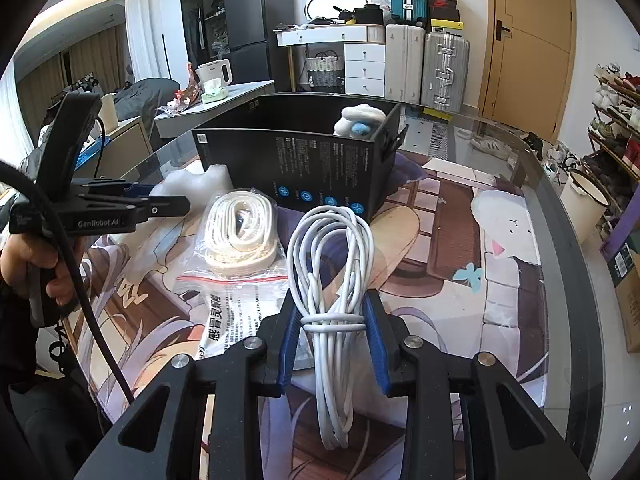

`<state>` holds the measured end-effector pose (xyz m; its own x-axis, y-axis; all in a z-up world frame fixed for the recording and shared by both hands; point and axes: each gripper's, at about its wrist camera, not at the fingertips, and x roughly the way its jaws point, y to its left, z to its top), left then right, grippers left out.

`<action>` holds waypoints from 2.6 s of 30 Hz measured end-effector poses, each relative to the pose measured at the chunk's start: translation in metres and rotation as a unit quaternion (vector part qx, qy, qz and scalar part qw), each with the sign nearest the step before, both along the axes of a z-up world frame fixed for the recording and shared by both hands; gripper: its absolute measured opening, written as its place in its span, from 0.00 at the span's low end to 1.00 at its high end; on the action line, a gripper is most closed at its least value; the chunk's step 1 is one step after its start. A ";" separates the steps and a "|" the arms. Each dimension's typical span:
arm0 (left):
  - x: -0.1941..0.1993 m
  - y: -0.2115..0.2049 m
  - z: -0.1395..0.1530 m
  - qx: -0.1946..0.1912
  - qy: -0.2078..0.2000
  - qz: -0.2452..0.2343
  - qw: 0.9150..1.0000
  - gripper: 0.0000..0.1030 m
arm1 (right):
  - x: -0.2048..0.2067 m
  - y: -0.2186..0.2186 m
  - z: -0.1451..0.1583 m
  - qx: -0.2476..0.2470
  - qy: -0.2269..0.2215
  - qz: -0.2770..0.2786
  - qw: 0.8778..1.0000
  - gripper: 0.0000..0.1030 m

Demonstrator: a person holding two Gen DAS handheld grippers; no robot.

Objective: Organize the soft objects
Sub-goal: 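Grasp the white foam strip with the left gripper while the right holds the cable, then lift the foam strip and cable and carry both over the black box, then open both grippers to drop the foam strip and cable into the box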

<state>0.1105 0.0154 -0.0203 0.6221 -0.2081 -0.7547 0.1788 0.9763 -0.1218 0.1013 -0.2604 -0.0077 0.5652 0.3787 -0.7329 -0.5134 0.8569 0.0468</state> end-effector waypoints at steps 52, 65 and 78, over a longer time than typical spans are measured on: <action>-0.003 -0.015 0.072 -0.067 -0.098 -0.007 0.993 0.20 | 0.037 0.028 0.077 0.070 -0.036 0.045 0.996 0.30; 0.040 -0.025 0.070 -0.042 -0.089 0.007 0.995 0.20 | 0.078 0.043 0.086 0.058 -0.034 0.048 0.997 0.30; 0.075 -0.033 0.056 -0.023 -0.071 0.017 0.997 0.20 | 0.117 0.080 0.068 0.019 -0.019 0.051 0.998 0.30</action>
<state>0.1851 -0.0180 0.0361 0.7298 -0.2171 -0.6483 0.1646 0.9761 -0.1416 0.2181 -0.1801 0.0599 0.5484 0.4636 -0.6959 -0.6005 0.7975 0.0581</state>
